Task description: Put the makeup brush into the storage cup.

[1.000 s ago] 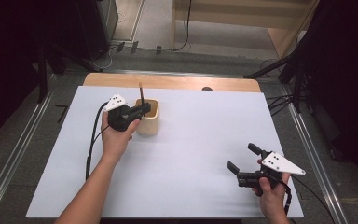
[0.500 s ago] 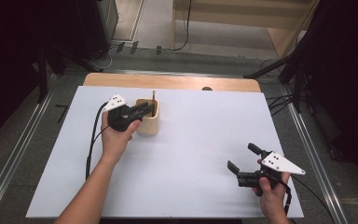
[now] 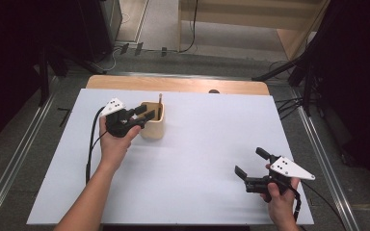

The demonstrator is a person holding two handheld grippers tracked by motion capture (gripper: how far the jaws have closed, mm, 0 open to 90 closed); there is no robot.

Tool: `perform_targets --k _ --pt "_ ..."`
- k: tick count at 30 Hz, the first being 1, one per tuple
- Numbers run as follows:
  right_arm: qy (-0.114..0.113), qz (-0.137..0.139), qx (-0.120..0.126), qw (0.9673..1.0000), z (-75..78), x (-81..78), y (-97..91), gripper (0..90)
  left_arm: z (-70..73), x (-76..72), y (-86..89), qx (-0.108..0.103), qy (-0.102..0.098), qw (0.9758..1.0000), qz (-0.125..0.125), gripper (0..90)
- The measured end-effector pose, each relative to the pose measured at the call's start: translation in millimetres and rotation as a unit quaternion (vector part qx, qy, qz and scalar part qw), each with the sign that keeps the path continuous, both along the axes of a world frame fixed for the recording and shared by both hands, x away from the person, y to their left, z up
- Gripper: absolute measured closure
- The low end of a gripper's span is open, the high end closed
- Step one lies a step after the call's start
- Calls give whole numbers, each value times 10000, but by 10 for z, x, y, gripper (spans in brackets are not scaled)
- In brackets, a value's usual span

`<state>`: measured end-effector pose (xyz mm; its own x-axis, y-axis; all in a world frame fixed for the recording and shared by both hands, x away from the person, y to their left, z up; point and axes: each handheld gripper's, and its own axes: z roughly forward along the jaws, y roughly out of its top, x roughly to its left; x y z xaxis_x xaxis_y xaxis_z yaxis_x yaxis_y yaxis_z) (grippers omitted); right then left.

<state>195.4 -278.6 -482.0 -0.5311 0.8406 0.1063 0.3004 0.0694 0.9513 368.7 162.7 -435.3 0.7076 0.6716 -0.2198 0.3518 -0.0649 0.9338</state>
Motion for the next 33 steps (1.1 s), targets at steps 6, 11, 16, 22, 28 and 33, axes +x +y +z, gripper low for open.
perform_targets --k 6,11,16,22,28,33 --pt "8 14 4 10000 -2 2 9 0 27 -93 106 -92 -77 9998 -147 391" --pt "10 14 7 10000 -4 6 12 0 25 -152 179 -64 -117 9996 -230 247" --pt "0 12 -4 10000 -4 7 19 0 13 -215 243 -80 -144 9990 -417 13" --pt "5 13 -6 10000 -5 9 21 0 14 -320 306 -80 -176 9990 -397 0" --pt "-1 13 -8 10000 -3 7 22 0 -22 -418 386 -53 -181 9991 -382 0" --pt "3 15 -12 10000 -3 9 28 0 -50 -504 454 -73 -206 9991 -367 0"
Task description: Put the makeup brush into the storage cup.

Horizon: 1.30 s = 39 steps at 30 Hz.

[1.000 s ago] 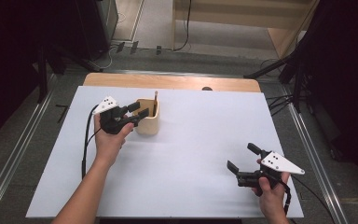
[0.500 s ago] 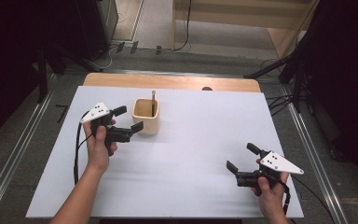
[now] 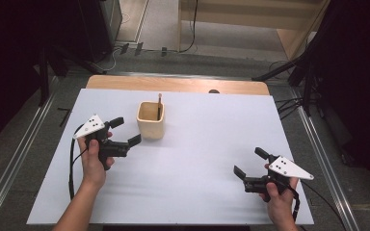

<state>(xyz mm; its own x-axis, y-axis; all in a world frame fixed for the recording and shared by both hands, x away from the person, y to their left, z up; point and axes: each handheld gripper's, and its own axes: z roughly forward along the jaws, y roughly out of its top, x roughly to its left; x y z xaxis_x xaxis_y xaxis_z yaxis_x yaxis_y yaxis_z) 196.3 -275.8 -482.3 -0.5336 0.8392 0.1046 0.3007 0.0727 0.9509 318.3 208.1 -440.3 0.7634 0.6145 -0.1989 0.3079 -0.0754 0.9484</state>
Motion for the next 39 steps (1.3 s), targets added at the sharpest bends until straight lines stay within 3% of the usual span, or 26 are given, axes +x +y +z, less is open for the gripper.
perform_targets --k 39 --pt "-43 -1 -95 9999 7 -11 27 0 -248 -521 317 72 30 9999 83 0"
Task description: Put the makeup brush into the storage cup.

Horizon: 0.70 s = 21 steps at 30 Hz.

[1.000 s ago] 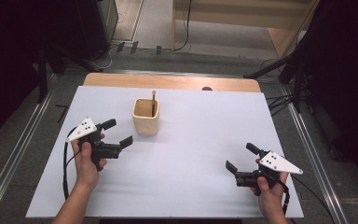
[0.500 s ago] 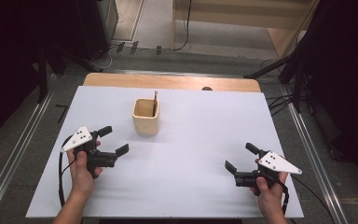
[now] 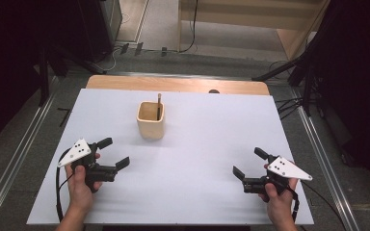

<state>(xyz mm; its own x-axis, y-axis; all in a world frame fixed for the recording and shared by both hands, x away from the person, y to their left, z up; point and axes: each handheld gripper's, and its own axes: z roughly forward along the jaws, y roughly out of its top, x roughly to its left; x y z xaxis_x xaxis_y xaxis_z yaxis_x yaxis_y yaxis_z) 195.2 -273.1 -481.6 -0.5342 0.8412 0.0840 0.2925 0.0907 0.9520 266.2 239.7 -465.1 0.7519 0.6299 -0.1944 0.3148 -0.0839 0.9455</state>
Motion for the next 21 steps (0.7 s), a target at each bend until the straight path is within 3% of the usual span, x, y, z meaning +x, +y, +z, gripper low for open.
perform_targets --k 21 --pt "22 -8 -29 10000 -13 -5 16 0 -18 -233 172 16 -33 10000 82 0"
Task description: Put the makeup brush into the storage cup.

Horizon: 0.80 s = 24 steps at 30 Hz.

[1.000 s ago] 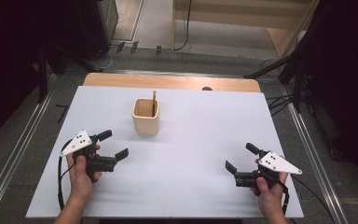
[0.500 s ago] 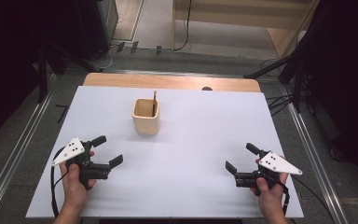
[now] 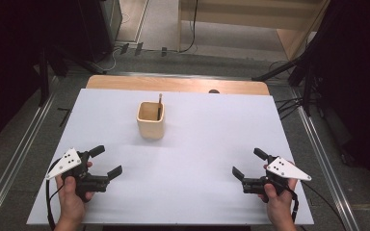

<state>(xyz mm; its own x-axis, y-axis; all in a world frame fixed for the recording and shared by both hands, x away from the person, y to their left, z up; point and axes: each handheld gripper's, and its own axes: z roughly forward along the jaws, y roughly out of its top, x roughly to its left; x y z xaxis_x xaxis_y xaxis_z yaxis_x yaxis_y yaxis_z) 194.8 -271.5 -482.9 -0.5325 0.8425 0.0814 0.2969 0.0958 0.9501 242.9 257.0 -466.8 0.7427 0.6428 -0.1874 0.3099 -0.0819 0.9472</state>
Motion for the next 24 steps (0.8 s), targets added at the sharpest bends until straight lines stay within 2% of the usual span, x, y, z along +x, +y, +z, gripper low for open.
perform_targets --k 10,16,24 --pt "13 21 -28 10000 -15 4 22 0 -2 -99 93 -51 -68 10000 -8 0" --pt "22 18 -32 10000 -20 5 23 0 -14 -164 136 -7 -69 10000 14 0" --pt "20 3 -38 10000 -20 7 33 0 -25 -214 218 -25 -164 9999 14 0"
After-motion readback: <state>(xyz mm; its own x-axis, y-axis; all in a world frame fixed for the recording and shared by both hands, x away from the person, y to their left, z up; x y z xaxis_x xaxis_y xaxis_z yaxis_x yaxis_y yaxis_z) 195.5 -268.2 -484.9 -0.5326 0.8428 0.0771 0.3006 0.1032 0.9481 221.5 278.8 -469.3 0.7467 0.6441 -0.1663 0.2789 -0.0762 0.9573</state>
